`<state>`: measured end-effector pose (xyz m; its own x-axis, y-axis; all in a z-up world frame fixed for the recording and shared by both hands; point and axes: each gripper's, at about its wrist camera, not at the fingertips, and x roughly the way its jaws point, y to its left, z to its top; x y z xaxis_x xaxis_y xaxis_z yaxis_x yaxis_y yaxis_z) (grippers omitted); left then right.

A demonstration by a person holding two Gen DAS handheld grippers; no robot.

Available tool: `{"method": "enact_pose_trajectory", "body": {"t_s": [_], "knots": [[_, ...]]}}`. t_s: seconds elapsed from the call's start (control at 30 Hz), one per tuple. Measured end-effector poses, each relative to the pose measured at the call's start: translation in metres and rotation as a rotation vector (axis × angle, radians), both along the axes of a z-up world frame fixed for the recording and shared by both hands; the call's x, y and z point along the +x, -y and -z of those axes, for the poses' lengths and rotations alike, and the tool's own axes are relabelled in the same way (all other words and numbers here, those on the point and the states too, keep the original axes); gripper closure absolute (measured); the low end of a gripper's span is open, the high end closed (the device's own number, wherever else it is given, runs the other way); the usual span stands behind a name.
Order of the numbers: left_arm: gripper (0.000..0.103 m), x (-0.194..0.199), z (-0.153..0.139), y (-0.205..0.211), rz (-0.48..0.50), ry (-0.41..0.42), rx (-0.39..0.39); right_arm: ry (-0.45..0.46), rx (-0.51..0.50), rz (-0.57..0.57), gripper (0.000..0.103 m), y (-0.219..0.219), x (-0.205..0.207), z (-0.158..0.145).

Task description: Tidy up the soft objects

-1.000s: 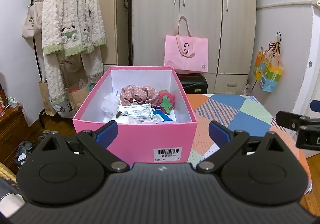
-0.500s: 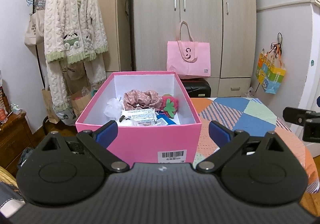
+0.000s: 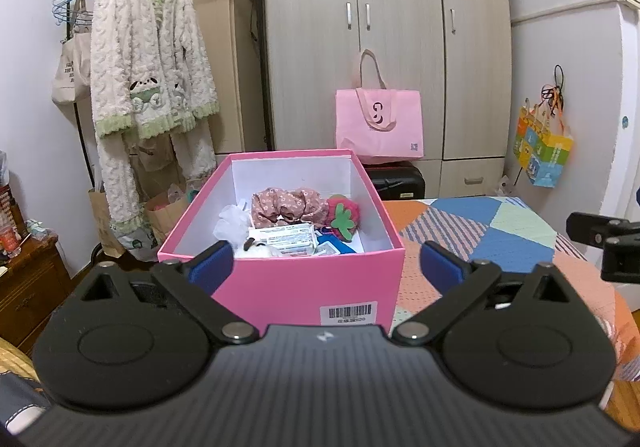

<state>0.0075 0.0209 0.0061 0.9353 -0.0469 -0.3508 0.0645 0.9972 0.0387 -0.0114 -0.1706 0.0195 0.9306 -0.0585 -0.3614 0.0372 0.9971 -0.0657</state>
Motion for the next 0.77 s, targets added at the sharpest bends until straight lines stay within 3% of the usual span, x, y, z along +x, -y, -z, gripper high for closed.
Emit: {"method": "enact_pose_trajectory", "body": {"t_s": [0.77], "knots": [[0.0,-0.0008,-0.0017,-0.0021,-0.017,0.015,0.027,-0.018,0.0,0.012,0.001,0.003,0.0044,0.0036]]}}
